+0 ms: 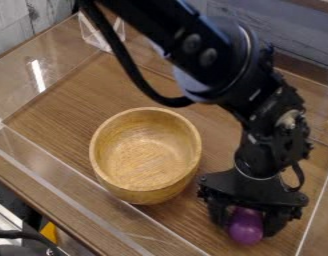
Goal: Put the purple eggplant in the brown bowl
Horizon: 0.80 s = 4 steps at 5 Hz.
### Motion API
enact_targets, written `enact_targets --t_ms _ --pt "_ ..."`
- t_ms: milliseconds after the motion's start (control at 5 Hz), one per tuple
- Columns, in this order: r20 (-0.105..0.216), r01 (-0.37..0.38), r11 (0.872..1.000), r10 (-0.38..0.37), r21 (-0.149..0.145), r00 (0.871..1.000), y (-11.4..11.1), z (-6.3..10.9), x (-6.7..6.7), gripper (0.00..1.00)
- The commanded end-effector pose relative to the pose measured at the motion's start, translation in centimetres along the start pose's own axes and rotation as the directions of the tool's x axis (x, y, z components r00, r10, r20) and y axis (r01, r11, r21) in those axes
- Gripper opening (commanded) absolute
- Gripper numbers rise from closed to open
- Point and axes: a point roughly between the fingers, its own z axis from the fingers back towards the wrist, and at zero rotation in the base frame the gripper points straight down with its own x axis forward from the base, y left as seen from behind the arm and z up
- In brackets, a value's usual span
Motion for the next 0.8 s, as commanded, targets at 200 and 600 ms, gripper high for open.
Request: enact_targets --t_ms 200,600 --pt "0.018 -0.026 0.999 0.026 -0.024 0.999 -0.5 0.65 0.91 1.0" --pt "0.016 -0.042 0.999 0.043 -0.026 0.999 -0.45 0.69 1.01 1.0"
